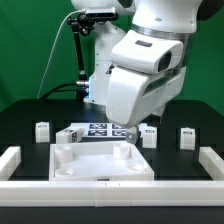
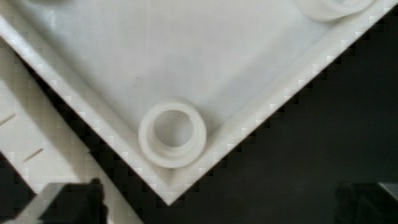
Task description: Assemble one leg
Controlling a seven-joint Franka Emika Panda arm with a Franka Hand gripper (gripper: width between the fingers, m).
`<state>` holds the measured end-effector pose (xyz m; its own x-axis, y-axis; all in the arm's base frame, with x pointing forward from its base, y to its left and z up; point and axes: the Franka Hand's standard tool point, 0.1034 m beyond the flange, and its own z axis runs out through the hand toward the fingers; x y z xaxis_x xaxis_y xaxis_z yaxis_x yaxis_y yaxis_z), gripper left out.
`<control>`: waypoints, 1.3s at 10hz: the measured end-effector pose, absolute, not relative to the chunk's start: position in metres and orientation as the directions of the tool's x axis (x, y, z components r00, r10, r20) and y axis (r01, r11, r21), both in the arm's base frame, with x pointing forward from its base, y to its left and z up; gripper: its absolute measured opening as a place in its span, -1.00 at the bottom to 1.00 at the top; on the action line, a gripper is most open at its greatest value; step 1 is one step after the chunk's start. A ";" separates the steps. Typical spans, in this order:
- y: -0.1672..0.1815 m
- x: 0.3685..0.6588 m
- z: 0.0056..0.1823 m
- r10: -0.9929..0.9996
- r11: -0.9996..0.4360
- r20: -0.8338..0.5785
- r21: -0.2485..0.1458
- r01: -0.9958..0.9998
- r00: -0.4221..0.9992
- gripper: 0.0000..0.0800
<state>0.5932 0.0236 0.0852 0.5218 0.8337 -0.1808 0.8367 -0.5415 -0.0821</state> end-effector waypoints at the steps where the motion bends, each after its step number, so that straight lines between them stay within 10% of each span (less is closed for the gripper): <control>1: 0.024 0.593 0.085 0.834 -0.541 -0.181 -0.082 0.837 0.522 0.62; 13: 0.000 0.578 0.082 0.910 -0.412 -0.087 -0.056 0.910 0.406 0.62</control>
Offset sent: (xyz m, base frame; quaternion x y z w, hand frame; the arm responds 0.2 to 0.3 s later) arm 0.0000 0.0000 0.0000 0.0000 0.0000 0.0000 1.0000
